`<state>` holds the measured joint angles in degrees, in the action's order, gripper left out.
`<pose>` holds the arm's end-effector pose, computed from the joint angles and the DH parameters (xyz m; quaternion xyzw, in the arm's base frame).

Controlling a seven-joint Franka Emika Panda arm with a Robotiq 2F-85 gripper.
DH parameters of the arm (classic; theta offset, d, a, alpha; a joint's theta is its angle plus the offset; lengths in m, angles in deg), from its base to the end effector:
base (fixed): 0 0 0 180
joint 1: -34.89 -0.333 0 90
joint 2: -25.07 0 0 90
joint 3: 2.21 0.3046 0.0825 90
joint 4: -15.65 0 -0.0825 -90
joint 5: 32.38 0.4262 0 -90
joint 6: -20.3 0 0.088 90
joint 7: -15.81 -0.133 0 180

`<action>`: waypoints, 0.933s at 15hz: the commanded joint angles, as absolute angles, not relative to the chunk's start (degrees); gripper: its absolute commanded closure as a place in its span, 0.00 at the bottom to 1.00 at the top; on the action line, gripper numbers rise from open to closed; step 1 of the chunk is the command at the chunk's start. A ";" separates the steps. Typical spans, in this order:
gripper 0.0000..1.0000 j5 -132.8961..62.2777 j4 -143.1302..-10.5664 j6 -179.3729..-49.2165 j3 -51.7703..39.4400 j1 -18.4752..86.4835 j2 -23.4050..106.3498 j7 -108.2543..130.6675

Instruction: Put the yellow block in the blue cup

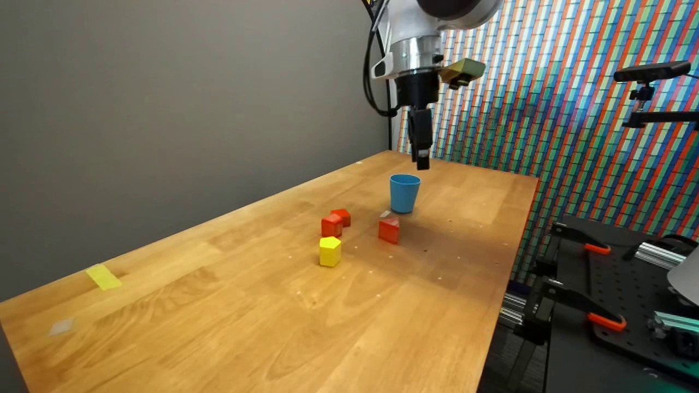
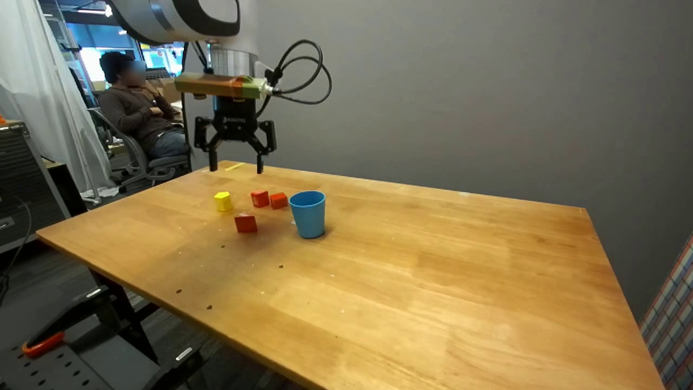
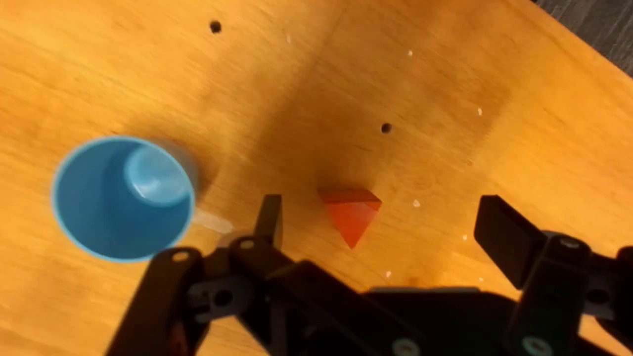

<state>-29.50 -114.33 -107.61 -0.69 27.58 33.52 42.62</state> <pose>0.5264 0.0847 0.2113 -0.9529 -0.2883 0.0874 0.0344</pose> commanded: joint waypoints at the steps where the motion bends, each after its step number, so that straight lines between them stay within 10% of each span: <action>1: 0.00 -29.83 -102.46 -107.23 4.34 27.36 47.27 42.48; 14: 0.00 -37.29 -81.68 -107.50 10.13 23.07 70.14 40.29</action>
<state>-35.72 -86.08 -107.62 9.24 23.76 66.60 41.38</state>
